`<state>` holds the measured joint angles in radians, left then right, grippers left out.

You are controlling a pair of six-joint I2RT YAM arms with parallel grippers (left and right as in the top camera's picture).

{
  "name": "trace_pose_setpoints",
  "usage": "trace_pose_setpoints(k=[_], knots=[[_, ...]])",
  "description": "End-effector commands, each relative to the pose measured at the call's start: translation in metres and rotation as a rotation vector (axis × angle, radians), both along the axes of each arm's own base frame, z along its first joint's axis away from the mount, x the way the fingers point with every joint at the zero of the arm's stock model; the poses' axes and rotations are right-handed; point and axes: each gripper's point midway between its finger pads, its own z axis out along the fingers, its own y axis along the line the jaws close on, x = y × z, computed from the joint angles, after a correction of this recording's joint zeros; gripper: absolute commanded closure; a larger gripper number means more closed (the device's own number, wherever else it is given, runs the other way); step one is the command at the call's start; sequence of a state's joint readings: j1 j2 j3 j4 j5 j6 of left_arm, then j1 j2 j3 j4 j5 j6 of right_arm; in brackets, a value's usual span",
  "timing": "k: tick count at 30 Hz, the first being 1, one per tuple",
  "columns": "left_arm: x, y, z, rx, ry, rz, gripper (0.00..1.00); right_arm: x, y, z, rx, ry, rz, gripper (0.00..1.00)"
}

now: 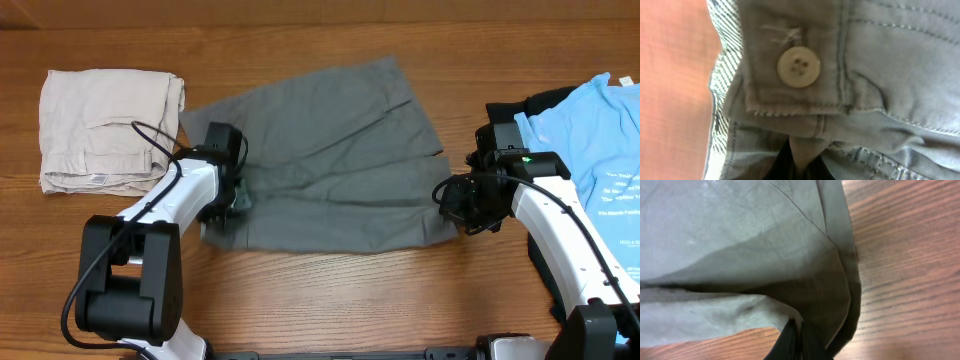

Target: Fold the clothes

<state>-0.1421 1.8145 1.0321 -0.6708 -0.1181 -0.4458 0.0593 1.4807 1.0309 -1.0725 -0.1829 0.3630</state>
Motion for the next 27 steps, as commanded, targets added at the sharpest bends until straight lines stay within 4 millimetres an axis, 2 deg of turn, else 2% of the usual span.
trace_pose_setpoints(k=[1,6,8,12,14,18,25,27], knots=[[0.023,0.006,-0.042,0.036,-0.039,-0.034,0.96,0.007,-0.002,-0.001,-0.009,-0.027,-0.008,0.96],[0.062,0.001,-0.052,0.029,-0.177,-0.076,0.96,0.021,-0.001,0.001,-0.005,-0.083,-0.008,0.96],[0.071,-0.002,-0.054,0.016,-0.211,-0.092,0.96,0.027,-0.001,0.003,-0.004,-0.111,-0.004,0.96],[0.090,-0.006,-0.043,0.011,-0.283,-0.125,0.96,0.042,0.000,0.006,-0.005,-0.179,0.022,0.96],[0.095,-0.007,-0.029,0.017,-0.281,-0.148,0.96,0.043,0.000,0.007,-0.002,-0.185,0.022,0.96],[0.086,-0.005,0.005,0.030,-0.232,-0.167,0.96,0.028,0.000,0.003,-0.008,-0.127,0.051,0.96],[0.047,-0.002,0.083,0.017,-0.205,-0.151,0.96,-0.014,-0.002,-0.002,-0.012,0.053,0.039,0.96],[0.036,-0.004,0.097,-0.009,-0.205,-0.145,0.96,-0.022,-0.003,-0.003,-0.014,0.085,0.028,0.96]])
